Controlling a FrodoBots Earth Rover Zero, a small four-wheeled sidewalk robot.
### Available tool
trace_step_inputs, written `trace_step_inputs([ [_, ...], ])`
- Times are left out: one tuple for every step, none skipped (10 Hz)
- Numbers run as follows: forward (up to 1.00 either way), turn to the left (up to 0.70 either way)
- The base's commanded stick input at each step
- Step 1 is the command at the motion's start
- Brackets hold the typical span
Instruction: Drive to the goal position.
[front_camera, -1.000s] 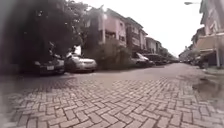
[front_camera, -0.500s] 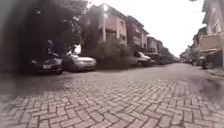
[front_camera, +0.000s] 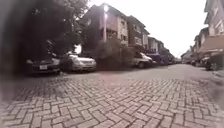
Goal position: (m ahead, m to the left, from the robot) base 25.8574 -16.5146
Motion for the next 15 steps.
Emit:
trace_step_inputs([
  [0.69,-0.32],
  [0.69,-0.35],
  [0.69,-0.35],
  [0.69,-0.35],
  [0.69,-0.35],
  [0.69,-0.35],
  [0.69,-0.35],
  [0.69,-0.35],
  [0.69,-0.35],
  [0.69,-0.35],
  [0.69,-0.34],
  [0.69,-0.31],
  [0.69,-0.07],
  [0.69,0.03],
  [0.69,0.03],
])
